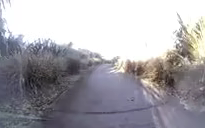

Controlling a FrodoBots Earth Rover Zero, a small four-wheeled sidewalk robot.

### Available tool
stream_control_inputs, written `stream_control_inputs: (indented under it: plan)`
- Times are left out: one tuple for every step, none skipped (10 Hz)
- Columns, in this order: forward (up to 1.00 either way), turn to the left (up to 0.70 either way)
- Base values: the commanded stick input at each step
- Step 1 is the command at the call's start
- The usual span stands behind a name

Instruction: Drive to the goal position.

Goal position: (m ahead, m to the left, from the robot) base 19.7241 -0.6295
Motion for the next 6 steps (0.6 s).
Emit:
stream_control_inputs:
  plan:
    - [0.85, 0.0]
    - [0.85, 0.0]
    - [0.85, 0.0]
    - [0.85, 0.0]
    - [0.85, 0.0]
    - [0.85, 0.0]
